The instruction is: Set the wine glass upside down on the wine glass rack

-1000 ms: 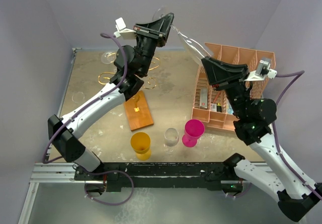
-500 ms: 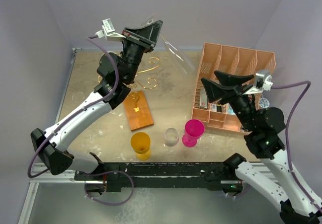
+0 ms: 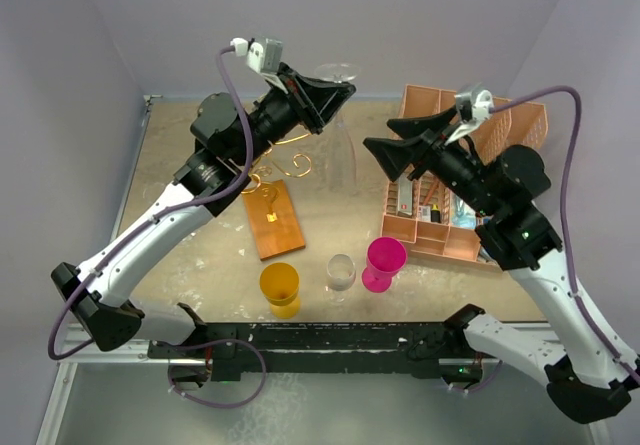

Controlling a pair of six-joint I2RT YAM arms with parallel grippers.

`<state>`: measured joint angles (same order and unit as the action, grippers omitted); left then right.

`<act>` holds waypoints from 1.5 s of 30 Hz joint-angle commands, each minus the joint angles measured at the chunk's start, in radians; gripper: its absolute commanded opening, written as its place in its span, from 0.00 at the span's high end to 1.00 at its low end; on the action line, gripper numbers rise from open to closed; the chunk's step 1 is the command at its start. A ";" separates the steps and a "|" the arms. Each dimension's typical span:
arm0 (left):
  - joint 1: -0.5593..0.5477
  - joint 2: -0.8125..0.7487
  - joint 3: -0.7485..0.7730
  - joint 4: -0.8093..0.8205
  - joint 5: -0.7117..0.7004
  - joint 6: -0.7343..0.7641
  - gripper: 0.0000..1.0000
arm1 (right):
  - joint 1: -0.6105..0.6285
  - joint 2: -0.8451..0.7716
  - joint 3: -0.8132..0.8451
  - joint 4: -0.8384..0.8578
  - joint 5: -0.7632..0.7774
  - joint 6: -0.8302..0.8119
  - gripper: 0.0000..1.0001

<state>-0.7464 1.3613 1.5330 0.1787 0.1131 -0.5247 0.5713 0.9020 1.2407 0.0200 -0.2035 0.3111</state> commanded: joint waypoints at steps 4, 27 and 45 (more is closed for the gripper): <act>0.002 -0.063 -0.046 0.131 0.248 0.076 1.00 | 0.006 0.091 0.086 0.007 -0.187 0.034 0.35; 0.001 -0.061 -0.111 0.272 0.372 -0.010 1.00 | 0.005 0.200 0.016 0.301 -0.213 0.202 0.71; 0.001 -0.086 -0.128 0.272 0.357 -0.036 0.94 | 0.005 0.194 -0.020 0.375 -0.268 0.179 1.00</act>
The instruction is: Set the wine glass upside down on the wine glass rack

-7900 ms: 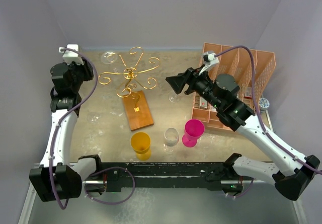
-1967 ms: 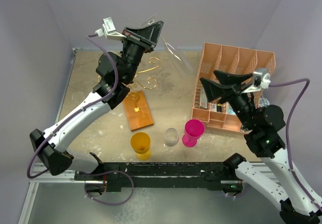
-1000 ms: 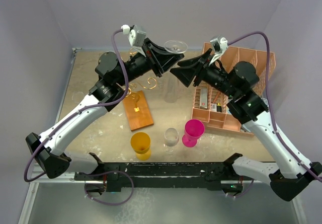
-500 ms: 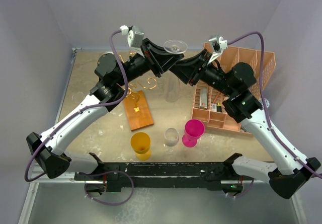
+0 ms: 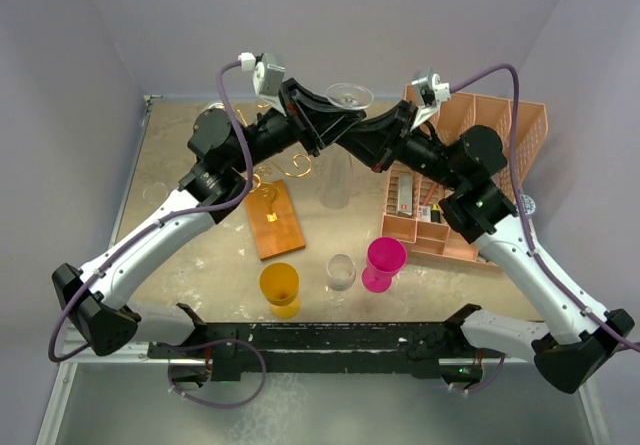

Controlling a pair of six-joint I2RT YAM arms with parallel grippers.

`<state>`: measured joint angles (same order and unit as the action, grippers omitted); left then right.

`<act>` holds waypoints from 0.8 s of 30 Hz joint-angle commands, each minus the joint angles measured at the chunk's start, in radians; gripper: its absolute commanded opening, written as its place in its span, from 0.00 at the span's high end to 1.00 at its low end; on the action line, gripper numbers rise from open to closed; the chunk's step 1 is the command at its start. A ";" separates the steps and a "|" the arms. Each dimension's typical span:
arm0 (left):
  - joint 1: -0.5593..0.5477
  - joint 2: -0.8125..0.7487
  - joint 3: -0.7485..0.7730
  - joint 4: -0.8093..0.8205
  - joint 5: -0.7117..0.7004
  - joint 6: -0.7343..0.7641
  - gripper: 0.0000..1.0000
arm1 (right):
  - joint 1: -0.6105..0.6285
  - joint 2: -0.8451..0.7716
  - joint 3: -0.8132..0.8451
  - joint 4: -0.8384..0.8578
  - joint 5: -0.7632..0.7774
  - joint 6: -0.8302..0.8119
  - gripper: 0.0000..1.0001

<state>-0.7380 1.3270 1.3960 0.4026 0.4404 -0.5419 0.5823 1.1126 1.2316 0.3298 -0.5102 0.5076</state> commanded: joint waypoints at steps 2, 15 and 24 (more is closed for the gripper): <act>-0.008 -0.061 0.014 0.009 0.011 0.005 0.86 | -0.006 -0.033 -0.020 0.067 0.062 -0.038 1.00; -0.008 -0.276 0.024 -0.439 -0.358 0.295 0.60 | -0.006 -0.057 -0.018 -0.130 0.330 -0.258 1.00; -0.008 -0.459 0.005 -0.671 -0.812 0.326 0.45 | -0.078 0.059 0.008 -0.156 0.371 -0.381 1.00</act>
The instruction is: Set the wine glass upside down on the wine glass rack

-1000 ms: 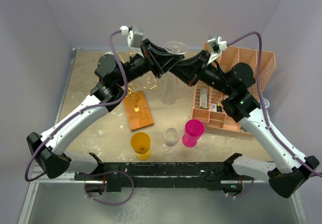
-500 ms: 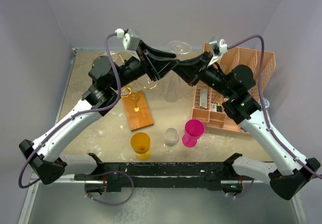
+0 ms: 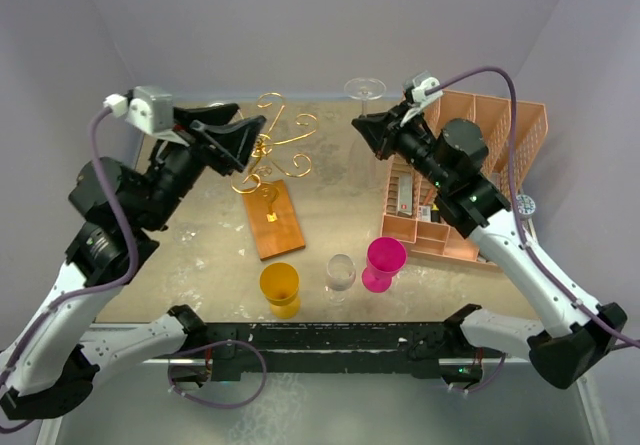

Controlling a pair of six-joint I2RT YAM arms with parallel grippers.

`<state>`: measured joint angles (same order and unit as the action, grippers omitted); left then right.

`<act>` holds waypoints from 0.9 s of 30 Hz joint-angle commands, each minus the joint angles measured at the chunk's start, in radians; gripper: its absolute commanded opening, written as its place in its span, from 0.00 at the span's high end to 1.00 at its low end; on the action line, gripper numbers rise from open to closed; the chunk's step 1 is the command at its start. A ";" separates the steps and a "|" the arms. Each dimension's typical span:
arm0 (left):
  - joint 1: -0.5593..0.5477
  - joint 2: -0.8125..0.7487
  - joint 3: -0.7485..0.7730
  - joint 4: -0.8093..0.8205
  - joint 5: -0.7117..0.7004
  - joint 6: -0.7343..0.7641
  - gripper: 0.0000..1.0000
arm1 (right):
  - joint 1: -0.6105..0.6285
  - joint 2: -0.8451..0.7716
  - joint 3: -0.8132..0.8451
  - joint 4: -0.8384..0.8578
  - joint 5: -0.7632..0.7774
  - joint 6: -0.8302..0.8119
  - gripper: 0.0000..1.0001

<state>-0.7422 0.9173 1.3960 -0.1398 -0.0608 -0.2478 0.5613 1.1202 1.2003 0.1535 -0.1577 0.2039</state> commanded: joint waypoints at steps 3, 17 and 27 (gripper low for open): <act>-0.003 -0.098 -0.017 -0.192 -0.472 0.024 0.42 | -0.081 0.113 0.048 0.055 -0.065 -0.118 1.00; -0.002 -0.158 -0.084 -0.228 -0.536 -0.023 0.41 | -0.202 0.508 0.329 0.081 -0.643 -0.195 1.00; -0.003 -0.130 -0.067 -0.240 -0.500 -0.061 0.41 | -0.202 0.691 0.445 0.237 -0.911 -0.104 1.00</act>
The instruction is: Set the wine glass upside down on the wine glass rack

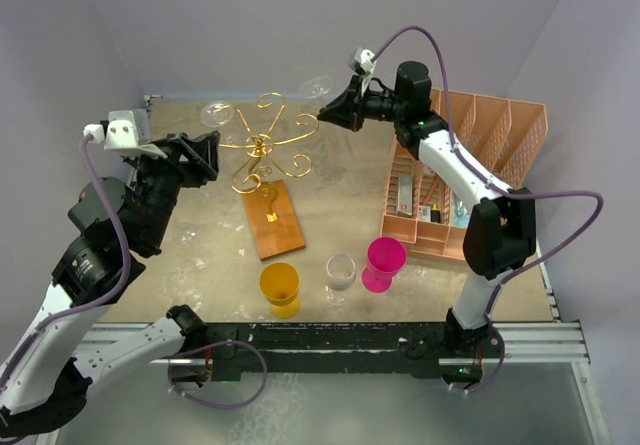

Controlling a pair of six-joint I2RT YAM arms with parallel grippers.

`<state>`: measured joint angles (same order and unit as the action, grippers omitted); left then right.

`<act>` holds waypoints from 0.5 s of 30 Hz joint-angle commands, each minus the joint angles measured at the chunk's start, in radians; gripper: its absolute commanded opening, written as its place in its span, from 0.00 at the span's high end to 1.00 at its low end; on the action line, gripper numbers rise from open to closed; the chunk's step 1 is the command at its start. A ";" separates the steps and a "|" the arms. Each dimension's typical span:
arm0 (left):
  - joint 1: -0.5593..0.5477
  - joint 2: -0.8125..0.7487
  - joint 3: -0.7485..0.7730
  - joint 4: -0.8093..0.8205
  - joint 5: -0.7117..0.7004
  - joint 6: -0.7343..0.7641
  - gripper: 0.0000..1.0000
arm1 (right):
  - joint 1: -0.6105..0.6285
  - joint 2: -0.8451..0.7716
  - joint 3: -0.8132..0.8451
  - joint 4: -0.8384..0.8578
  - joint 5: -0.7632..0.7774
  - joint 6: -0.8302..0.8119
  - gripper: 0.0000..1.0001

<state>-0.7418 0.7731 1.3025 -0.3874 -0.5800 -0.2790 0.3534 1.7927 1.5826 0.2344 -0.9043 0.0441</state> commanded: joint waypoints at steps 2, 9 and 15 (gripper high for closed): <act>-0.004 0.026 0.033 -0.002 0.026 -0.040 0.41 | 0.006 0.043 0.066 0.230 -0.210 0.114 1.00; -0.004 0.043 0.048 -0.005 0.031 -0.061 0.41 | 0.010 0.093 0.049 0.405 -0.283 0.258 1.00; -0.003 0.053 0.057 0.001 0.038 -0.063 0.41 | 0.030 0.137 0.033 0.623 -0.324 0.444 1.00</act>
<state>-0.7422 0.8242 1.3056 -0.4076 -0.5556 -0.3271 0.3641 1.9373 1.5932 0.6205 -1.1679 0.3328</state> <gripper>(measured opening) 0.591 0.060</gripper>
